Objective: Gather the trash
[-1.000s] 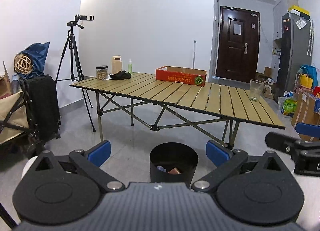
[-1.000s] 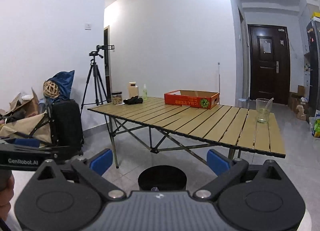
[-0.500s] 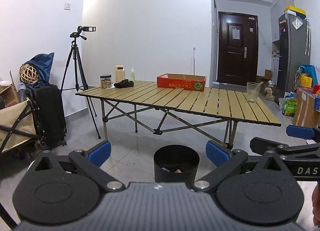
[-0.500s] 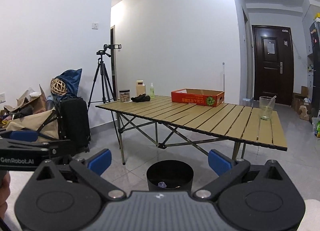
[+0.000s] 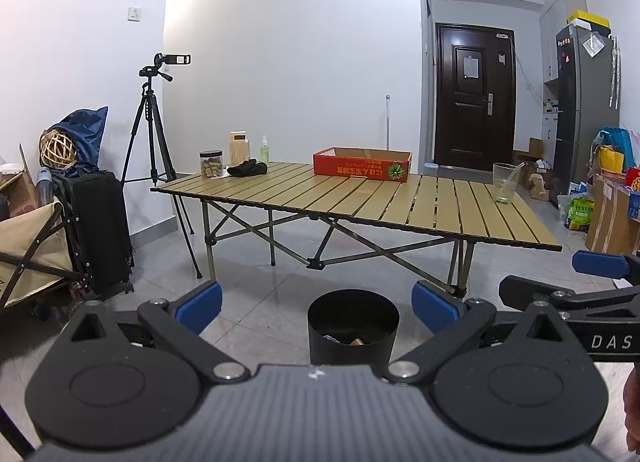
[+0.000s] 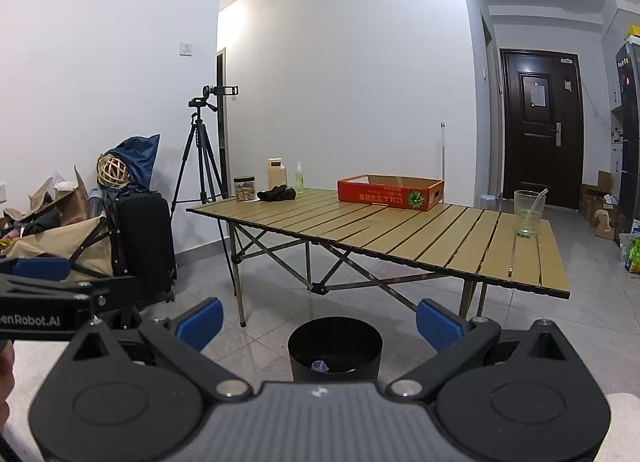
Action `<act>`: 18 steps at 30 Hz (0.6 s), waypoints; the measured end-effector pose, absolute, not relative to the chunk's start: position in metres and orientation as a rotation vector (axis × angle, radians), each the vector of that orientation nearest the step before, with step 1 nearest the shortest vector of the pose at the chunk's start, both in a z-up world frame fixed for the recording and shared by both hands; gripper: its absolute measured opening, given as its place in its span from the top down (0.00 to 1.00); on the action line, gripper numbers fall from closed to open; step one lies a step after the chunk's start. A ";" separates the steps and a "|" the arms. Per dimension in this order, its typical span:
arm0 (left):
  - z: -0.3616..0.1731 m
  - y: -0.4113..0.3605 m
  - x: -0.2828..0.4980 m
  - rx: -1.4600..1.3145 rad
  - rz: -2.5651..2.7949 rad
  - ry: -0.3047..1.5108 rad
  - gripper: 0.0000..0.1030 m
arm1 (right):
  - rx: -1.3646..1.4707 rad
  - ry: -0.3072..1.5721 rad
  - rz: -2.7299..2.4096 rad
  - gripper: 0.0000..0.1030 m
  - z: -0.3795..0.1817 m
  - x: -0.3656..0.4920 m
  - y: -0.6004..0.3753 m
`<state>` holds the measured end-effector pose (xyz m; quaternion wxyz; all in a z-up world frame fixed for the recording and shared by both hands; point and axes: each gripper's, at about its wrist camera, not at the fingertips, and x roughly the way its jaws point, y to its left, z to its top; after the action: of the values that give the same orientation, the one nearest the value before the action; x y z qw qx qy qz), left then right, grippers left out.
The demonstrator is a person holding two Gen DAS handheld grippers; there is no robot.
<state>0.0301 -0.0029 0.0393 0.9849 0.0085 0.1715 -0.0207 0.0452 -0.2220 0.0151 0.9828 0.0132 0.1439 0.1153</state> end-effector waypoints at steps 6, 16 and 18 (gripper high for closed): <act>0.039 -0.003 0.030 0.017 -0.041 0.343 0.00 | 0.027 0.292 0.236 0.00 0.015 0.046 -0.221; 0.039 -0.004 0.030 0.018 -0.041 0.343 0.00 | 0.027 0.294 0.241 0.00 0.016 0.047 -0.223; 0.039 -0.004 0.030 0.018 -0.041 0.343 0.00 | 0.028 0.291 0.238 0.00 0.016 0.046 -0.222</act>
<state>0.0299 -0.0035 0.0393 0.9851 0.0089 0.1705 -0.0206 0.0459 -0.2223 0.0160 0.9822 0.0139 0.1447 0.1185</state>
